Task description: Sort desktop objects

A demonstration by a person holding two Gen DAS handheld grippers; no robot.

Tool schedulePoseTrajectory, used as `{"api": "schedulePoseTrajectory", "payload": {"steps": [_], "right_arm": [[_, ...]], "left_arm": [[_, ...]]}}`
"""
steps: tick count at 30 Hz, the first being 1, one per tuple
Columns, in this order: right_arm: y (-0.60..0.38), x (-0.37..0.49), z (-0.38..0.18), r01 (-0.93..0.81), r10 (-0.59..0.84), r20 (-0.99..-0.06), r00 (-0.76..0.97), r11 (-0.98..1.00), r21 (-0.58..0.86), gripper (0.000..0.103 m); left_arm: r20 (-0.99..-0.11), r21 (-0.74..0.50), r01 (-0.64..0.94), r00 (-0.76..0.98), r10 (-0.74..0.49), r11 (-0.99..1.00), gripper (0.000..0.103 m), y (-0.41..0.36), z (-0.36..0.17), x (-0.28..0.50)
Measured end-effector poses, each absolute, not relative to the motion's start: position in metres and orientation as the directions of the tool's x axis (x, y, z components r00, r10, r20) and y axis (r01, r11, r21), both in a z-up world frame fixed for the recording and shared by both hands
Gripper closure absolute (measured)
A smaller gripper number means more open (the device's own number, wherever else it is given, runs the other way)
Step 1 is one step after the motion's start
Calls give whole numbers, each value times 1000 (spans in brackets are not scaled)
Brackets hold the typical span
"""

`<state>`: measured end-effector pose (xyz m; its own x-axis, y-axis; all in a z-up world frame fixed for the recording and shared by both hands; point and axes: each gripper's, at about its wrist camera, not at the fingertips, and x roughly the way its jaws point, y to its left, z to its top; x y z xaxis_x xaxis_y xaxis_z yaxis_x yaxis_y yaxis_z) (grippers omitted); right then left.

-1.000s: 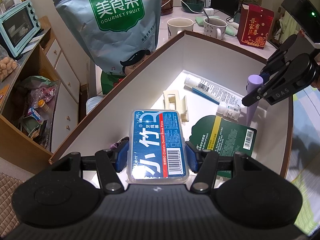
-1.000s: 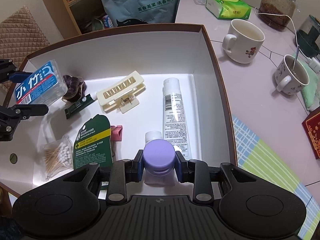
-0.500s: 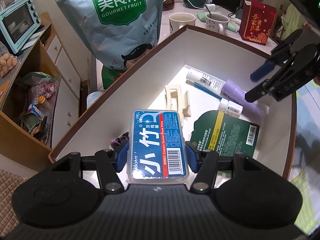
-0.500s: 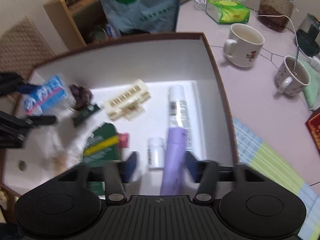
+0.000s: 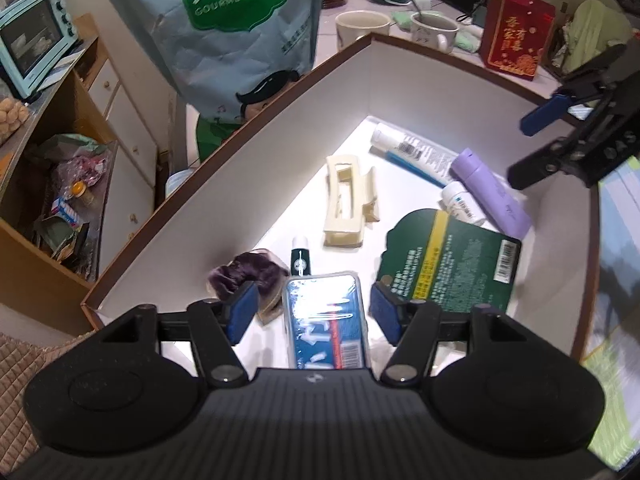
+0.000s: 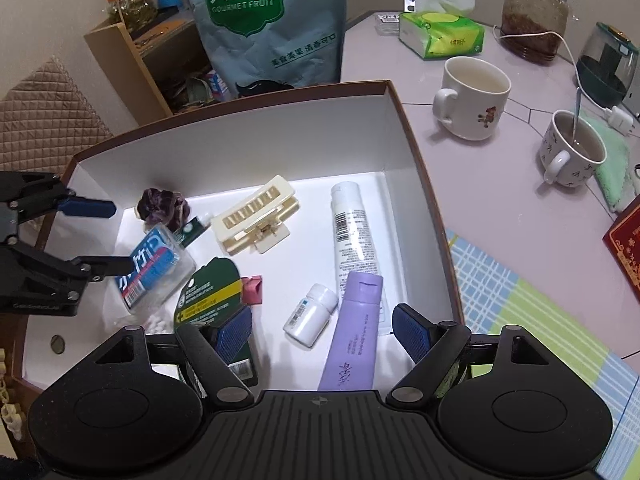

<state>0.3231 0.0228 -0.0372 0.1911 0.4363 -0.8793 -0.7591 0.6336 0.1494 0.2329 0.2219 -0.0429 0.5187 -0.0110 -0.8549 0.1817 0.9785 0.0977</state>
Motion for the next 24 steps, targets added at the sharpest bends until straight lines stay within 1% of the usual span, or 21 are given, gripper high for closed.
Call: {"api": "schedulePoseTrajectory", "payload": {"steps": [7,16,17,20,24], "right_arm": [[22,315,-36,-766,440,-883,167,622,165,23],[17,305,-37,-766,426,-894,139,618,176,23],[16,304,-37,-766,426,-895,136,618,177,23],[13,300,-36,-766,422,-896,138,619,174,23],[11,297,-33,-763,424,-894,146,623,171,23]], "left_arm": [[-864,96,180,503,-8,979,40,221,-41,227],[-869,85,175,494,-13,981,31,214,-30,213],[-872,87,174,489,-9,981,29,213,-29,211],[-881,105,183,473,7,978,25,209,-27,205],[-886,131,181,463,32,975,25,207,-23,198]]}}
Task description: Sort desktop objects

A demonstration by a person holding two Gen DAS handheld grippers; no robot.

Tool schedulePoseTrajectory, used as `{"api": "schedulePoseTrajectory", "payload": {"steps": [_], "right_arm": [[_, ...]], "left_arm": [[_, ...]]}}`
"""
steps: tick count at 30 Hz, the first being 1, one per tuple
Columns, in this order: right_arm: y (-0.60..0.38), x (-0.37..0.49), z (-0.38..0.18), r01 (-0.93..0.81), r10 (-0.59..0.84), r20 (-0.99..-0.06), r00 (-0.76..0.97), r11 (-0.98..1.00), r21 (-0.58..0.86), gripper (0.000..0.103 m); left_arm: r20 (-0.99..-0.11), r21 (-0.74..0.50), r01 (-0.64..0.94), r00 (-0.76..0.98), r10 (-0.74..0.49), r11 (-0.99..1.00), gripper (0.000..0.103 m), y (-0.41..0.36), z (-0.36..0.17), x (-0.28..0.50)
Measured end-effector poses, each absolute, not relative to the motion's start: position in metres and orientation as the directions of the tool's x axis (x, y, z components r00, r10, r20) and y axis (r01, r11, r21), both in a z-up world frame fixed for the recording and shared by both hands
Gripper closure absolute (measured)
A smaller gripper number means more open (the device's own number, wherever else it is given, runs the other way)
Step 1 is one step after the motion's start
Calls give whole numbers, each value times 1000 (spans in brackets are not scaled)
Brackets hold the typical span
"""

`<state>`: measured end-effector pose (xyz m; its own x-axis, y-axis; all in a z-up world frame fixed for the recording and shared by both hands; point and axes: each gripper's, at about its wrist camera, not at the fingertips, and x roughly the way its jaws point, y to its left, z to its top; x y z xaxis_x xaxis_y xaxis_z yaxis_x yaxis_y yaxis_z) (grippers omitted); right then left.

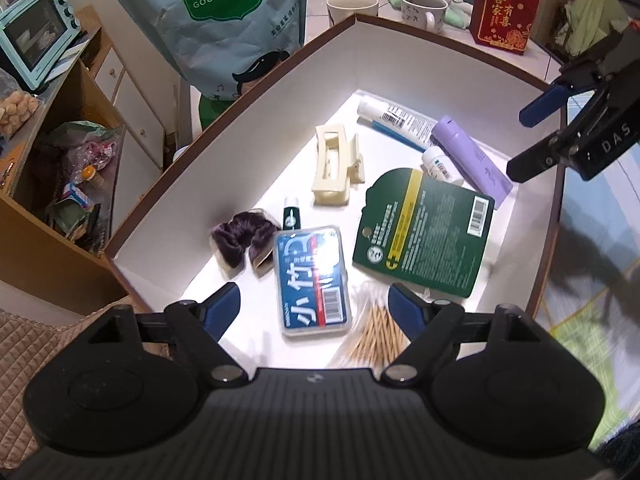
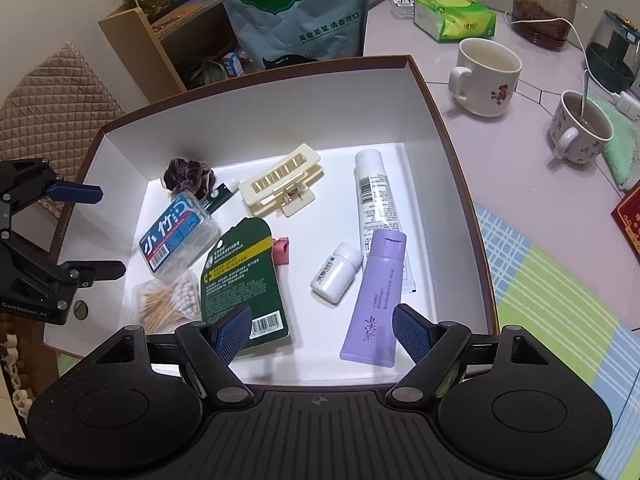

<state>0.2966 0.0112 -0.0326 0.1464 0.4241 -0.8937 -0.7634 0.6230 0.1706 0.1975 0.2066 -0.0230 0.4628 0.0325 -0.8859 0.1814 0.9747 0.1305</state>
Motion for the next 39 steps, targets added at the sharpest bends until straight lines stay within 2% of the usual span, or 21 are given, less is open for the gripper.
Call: {"api": "schedulePoseTrajectory", "payload": {"steps": [4,39], "right_arm": [[11,292,-27,-765,427,-889,165,624,158,23],[-13,236,8,-783,479,-849,225,607,135,23]], "left_arm": [[-888,129,160,458,42,979,21,207,-17,193],[-827,209,123,551,108,970,21,172,27,144]]}}
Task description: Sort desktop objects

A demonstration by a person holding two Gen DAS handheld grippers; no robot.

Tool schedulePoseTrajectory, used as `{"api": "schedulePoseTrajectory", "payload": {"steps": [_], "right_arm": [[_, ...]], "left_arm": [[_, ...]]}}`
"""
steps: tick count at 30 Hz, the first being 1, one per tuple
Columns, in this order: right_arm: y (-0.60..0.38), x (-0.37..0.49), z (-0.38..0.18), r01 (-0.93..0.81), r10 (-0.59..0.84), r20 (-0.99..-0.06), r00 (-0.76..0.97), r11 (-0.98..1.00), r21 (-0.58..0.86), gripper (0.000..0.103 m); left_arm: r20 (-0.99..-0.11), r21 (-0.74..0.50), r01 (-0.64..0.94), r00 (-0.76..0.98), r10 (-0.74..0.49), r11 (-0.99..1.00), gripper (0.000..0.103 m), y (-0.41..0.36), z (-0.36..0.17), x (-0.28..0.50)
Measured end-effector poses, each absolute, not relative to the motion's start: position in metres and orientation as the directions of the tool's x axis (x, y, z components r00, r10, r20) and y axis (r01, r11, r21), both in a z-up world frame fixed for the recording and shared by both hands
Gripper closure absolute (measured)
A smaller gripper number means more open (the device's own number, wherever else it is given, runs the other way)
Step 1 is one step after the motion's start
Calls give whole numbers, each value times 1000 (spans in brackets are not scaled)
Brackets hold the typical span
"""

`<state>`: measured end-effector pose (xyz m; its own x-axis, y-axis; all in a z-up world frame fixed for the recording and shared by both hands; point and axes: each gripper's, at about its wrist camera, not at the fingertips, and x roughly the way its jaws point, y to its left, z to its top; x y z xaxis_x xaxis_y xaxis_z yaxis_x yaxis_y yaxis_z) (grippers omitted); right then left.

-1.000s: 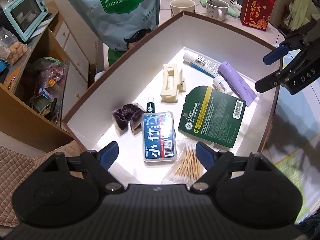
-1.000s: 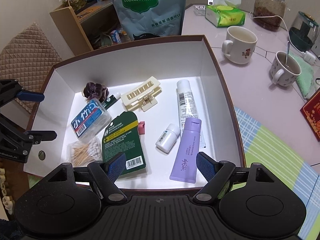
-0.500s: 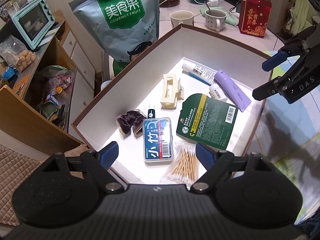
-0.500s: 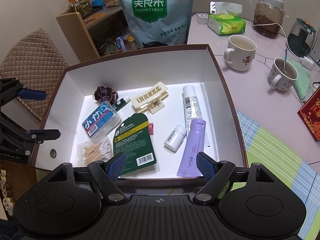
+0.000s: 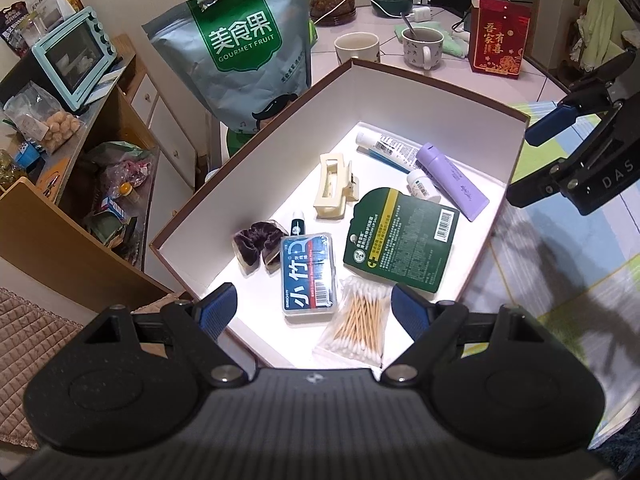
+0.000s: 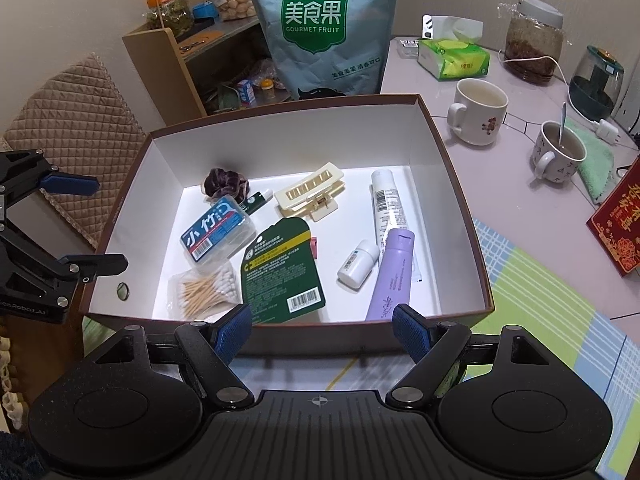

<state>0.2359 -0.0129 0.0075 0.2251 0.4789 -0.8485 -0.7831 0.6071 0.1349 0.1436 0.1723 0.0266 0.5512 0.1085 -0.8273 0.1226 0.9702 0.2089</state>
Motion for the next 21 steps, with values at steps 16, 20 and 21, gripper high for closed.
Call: {"api": "schedulePoseTrajectory", "payload": {"steps": [16,20,21], "right_arm": [[-24,212,13,-797,496,-839,222,588,137,23],[-27,208,15,-801,502,-836,221,583,138,23],[-27,207,15,-802,504,-835,220,581,139,23]], "left_arm": [[-814,216,114,569,114,970,21,158,32,119],[-811,218,108,573,119,970,21,153,33,115],[-810,220,106,573,121,970,21,152,33,114]]}}
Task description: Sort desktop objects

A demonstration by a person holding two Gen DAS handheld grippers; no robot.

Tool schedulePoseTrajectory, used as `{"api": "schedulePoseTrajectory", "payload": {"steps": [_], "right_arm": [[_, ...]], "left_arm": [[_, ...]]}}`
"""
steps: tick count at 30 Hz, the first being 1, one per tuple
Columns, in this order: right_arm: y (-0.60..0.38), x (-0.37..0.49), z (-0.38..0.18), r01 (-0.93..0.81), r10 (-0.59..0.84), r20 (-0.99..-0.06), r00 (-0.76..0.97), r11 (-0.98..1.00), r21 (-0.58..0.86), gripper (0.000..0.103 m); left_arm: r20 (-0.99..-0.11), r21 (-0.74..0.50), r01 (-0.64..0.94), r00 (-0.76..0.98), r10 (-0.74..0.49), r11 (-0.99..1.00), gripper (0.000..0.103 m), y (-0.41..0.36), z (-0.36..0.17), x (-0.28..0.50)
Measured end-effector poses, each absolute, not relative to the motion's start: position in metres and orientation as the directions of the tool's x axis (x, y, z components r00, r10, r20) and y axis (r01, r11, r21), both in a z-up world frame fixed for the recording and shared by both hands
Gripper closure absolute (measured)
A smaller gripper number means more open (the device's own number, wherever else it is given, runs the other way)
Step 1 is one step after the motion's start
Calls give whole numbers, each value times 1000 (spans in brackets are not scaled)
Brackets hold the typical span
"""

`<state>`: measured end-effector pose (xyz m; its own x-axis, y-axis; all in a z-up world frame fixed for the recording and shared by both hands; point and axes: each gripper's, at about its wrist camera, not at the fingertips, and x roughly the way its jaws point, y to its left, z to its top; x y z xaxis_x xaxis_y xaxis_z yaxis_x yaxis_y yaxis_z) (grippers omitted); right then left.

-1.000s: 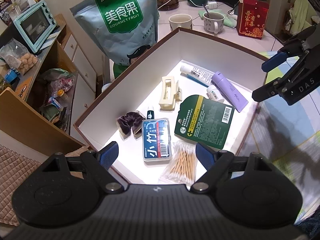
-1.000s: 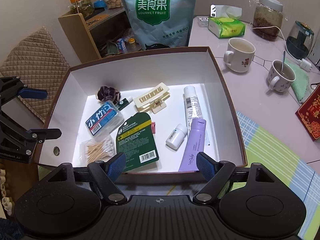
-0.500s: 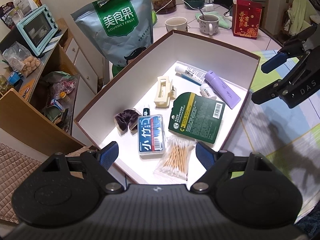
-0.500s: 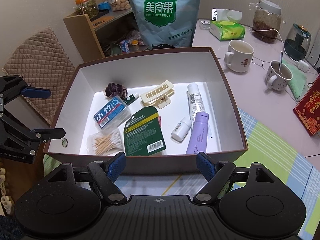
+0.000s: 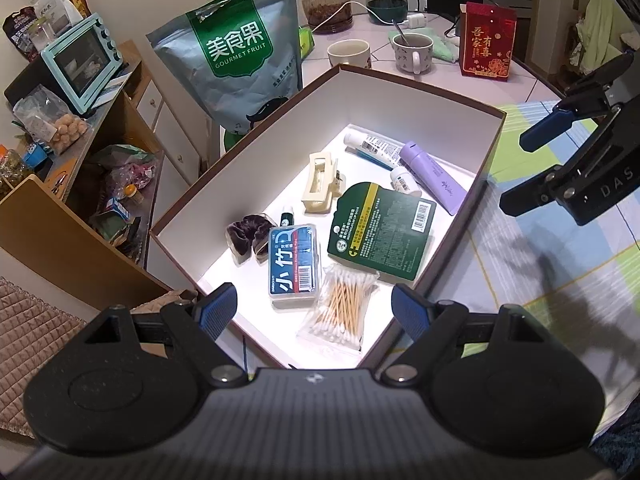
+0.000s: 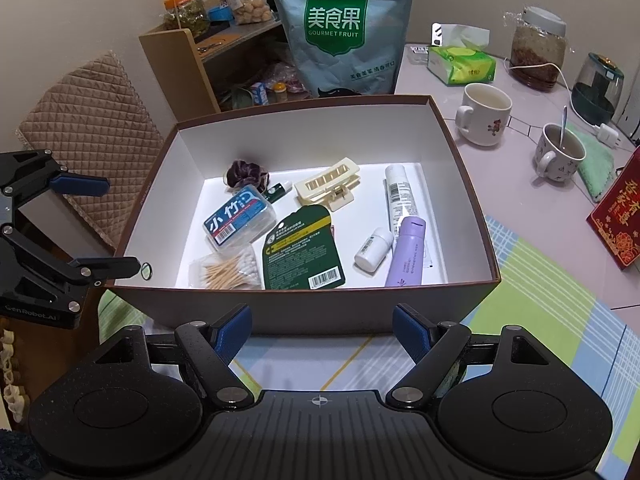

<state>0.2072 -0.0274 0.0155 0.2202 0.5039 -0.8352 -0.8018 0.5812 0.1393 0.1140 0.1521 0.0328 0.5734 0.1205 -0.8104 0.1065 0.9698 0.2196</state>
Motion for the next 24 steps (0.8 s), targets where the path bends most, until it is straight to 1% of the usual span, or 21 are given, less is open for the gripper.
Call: {"api": "schedulePoseTrajectory", "payload": {"steps": [9,24], "right_arm": [[-31,203,20,-817,523,-827,208,558,147,23],[-37,208,21,-850,541,-819,191,509,138,23]], "left_arm": [[-807,218,85,576,131,972,21,142,33,109],[-794,217,-3,582,178,976,21,133,34,101]]}}
